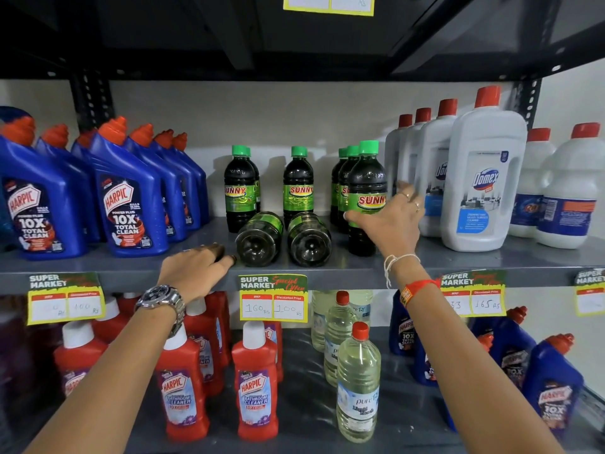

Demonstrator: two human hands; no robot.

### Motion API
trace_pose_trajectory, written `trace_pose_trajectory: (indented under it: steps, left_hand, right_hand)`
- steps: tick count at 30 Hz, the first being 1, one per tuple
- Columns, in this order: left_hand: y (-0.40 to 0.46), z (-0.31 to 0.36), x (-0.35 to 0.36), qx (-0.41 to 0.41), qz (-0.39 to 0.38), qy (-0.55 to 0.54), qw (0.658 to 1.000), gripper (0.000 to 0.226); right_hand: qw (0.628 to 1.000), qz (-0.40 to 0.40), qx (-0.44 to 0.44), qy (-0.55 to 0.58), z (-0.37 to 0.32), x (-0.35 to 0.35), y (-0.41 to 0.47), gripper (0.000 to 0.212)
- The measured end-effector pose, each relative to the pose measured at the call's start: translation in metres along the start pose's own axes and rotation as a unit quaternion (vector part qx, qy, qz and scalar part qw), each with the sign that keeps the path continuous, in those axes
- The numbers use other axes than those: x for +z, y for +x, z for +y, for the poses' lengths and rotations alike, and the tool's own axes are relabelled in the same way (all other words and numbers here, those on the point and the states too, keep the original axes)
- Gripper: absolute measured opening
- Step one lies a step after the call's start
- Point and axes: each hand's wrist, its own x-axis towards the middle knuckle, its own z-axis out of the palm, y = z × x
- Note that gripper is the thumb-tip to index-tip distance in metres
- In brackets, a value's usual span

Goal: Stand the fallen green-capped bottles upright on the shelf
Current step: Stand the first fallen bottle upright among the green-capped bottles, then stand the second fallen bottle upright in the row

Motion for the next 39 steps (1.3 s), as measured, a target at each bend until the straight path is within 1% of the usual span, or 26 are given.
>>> trace_pose_trajectory:
  steps: [2, 3, 4, 5, 6, 8, 9, 10, 11, 12, 13, 15, 16, 17, 19, 21, 23, 24, 27, 29, 31, 34, 36, 39]
  left_hand:
    - [0.001, 0.0, 0.0, 0.007, 0.007, 0.01, 1.0, 0.04]
    - [0.001, -0.001, -0.001, 0.018, 0.002, 0.022, 1.0, 0.042]
    - [0.001, -0.002, -0.003, 0.032, -0.014, 0.045, 0.998, 0.044]
    - [-0.001, -0.004, -0.005, 0.049, -0.033, 0.07, 0.996, 0.047]
    - [-0.002, -0.007, -0.006, 0.068, -0.053, 0.095, 0.992, 0.053]
    - [-0.006, -0.011, -0.01, 0.09, -0.075, 0.11, 0.987, 0.064]
    - [-0.008, -0.011, -0.011, 0.087, -0.077, 0.102, 0.988, 0.063]
    - [-0.01, -0.01, -0.012, 0.076, -0.074, 0.084, 0.991, 0.057]
    - [-0.012, -0.009, -0.011, 0.052, -0.059, 0.047, 0.996, 0.055]
    - [-0.012, -0.007, -0.01, 0.024, -0.038, 0.0, 0.999, 0.063]
    - [-0.012, -0.005, -0.008, 0.0, -0.016, -0.042, 0.999, 0.071]
    - [-0.009, -0.005, -0.004, -0.022, 0.011, -0.068, 0.997, 0.077]
    - [-0.007, -0.007, -0.001, -0.026, 0.012, -0.074, 0.997, 0.077]
    - [-0.006, -0.008, 0.0, -0.028, 0.012, -0.085, 0.996, 0.076]
    - [-0.006, -0.008, 0.002, -0.031, 0.018, -0.099, 0.994, 0.068]
    - [-0.007, -0.008, 0.002, -0.032, 0.034, -0.106, 0.993, 0.064]
    - [-0.009, -0.007, 0.002, -0.033, 0.041, -0.102, 0.993, 0.071]
    - [-0.009, -0.007, 0.002, -0.032, 0.047, -0.103, 0.993, 0.074]
    - [-0.008, -0.008, 0.005, -0.027, 0.068, -0.104, 0.992, 0.081]
    - [-0.008, -0.008, 0.006, -0.024, 0.083, -0.101, 0.991, 0.085]
    - [-0.009, -0.007, 0.006, -0.025, 0.093, -0.099, 0.99, 0.085]
    - [-0.009, -0.007, 0.007, -0.03, 0.103, -0.097, 0.989, 0.081]
    - [-0.008, -0.008, 0.008, -0.031, 0.108, -0.095, 0.989, 0.08]
    - [-0.007, -0.008, 0.009, -0.032, 0.115, -0.096, 0.988, 0.08]
  right_hand:
    - [0.99, 0.117, -0.078, 0.004, -0.016, -0.007, -0.012, 0.089]
    - [0.981, 0.145, -0.122, 0.027, -0.025, -0.01, -0.019, 0.079]
    - [0.976, 0.137, -0.163, 0.043, -0.033, -0.01, -0.024, 0.069]
    - [0.974, 0.1, -0.2, 0.041, -0.042, -0.01, -0.029, 0.063]
    - [0.972, 0.043, -0.23, 0.016, -0.048, -0.007, -0.032, 0.059]
    - [0.961, -0.093, -0.25, -0.064, -0.058, 0.003, -0.033, 0.062]
    - [0.954, -0.159, -0.232, -0.106, -0.062, 0.009, -0.031, 0.068]
    - [0.944, -0.218, -0.201, -0.146, -0.067, 0.013, -0.028, 0.075]
    - [0.932, -0.268, -0.164, -0.179, -0.072, 0.016, -0.024, 0.081]
    - [0.919, -0.313, -0.134, -0.199, -0.076, 0.018, -0.021, 0.082]
    - [0.907, -0.35, -0.113, -0.206, -0.081, 0.019, -0.018, 0.078]
    - [0.887, -0.405, -0.096, -0.198, -0.091, 0.02, -0.012, 0.054]
    - [0.878, -0.422, -0.093, -0.204, -0.095, 0.02, -0.01, 0.043]
    - [0.869, -0.434, -0.091, -0.218, -0.098, 0.021, -0.008, 0.037]
    - [0.857, -0.45, -0.08, -0.237, -0.1, 0.025, -0.006, 0.032]
    - [0.858, -0.445, -0.074, -0.245, -0.099, 0.032, -0.006, 0.032]
    - [0.877, -0.416, -0.058, -0.236, -0.093, 0.039, -0.007, 0.038]
    - [0.884, -0.405, -0.048, -0.227, -0.091, 0.043, -0.007, 0.045]
    - [0.902, -0.393, -0.039, -0.176, -0.081, 0.055, -0.001, 0.079]
    - [0.915, -0.37, -0.022, -0.159, -0.082, 0.043, -0.009, 0.083]
    - [0.939, -0.312, -0.011, -0.145, -0.08, 0.035, -0.013, 0.078]
    - [0.977, -0.187, -0.057, -0.09, -0.076, 0.032, -0.022, 0.076]
    - [0.988, -0.123, -0.086, -0.039, -0.075, 0.036, -0.025, 0.083]
    - [0.989, -0.07, -0.123, 0.041, -0.072, 0.04, -0.023, 0.097]
